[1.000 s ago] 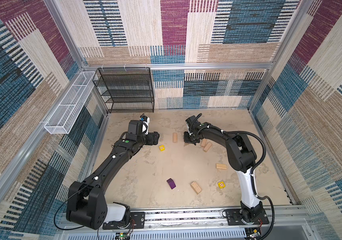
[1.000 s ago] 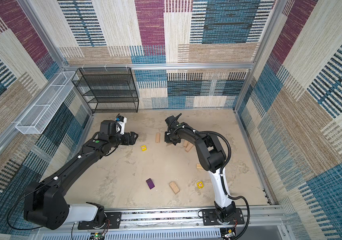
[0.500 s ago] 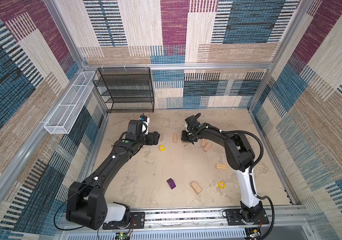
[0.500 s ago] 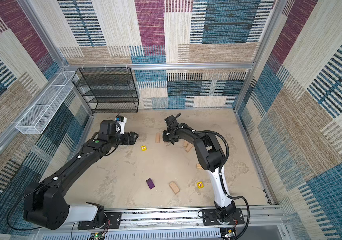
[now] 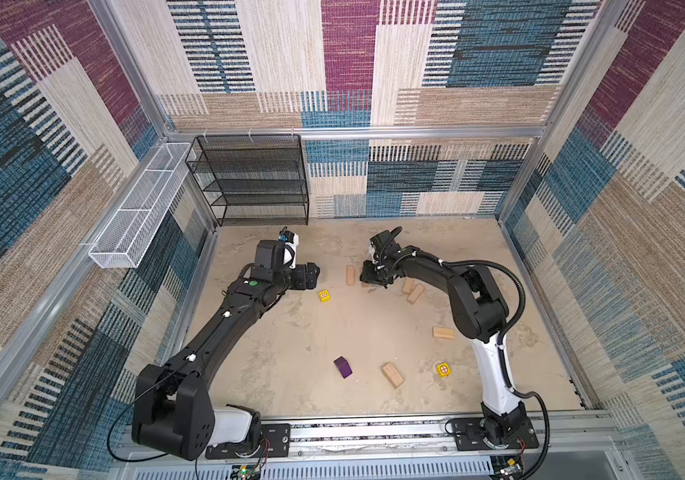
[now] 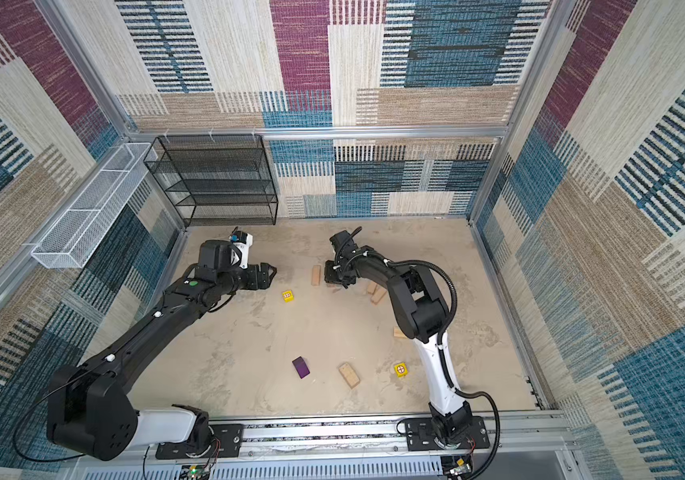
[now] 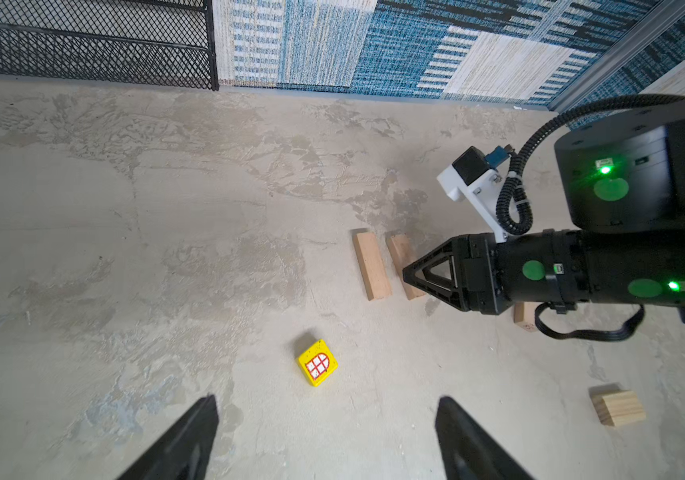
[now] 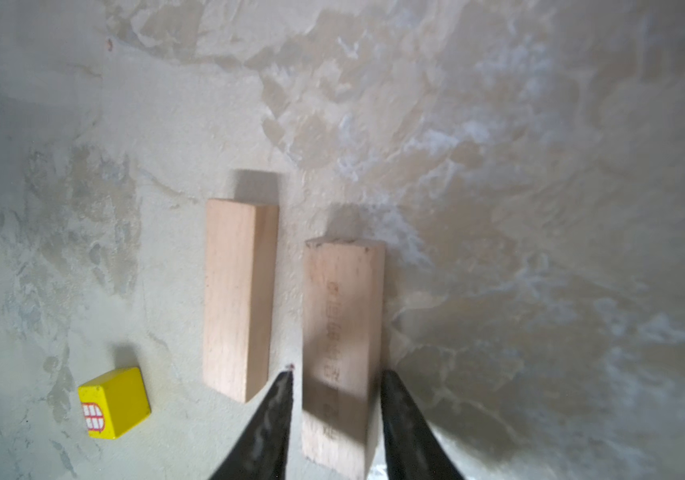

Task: Build the wood block tower
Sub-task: 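Lower the held block beside the upright block with the right gripper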

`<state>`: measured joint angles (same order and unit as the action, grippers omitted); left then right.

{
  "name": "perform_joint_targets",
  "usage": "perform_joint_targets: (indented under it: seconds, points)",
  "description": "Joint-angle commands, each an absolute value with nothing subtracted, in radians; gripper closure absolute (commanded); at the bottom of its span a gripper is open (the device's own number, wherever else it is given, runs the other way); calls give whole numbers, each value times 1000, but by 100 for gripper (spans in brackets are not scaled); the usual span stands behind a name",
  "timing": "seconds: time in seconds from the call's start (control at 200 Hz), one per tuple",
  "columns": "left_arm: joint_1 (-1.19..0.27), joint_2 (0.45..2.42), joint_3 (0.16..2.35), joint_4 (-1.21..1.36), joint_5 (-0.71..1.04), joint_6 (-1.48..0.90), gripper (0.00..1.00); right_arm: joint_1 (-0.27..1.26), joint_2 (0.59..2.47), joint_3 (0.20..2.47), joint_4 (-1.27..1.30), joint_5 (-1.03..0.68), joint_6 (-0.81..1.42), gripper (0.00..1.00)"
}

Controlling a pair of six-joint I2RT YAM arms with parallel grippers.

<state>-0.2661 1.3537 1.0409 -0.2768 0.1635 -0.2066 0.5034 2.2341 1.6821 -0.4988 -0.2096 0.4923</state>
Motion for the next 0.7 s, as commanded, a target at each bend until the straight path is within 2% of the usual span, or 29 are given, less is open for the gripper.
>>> perform_joint_targets:
  seconds: [0.0,0.195,0.371,0.696]
  points:
    - [-265,1345,1039,-267,172,-219,13,503,2249,1681,-575,-218,508,60]
    - [-264,1338,1037,-267,172,-219,13,503,2247,1672,-566,-225,523,63]
    - [-262,1332,1036,-267,170,-218,13,503,2257,1682,-564,-231,538,72]
    - [-258,1325,1032,-267,166,-216,13,504,2282,1706,-574,-241,561,72]
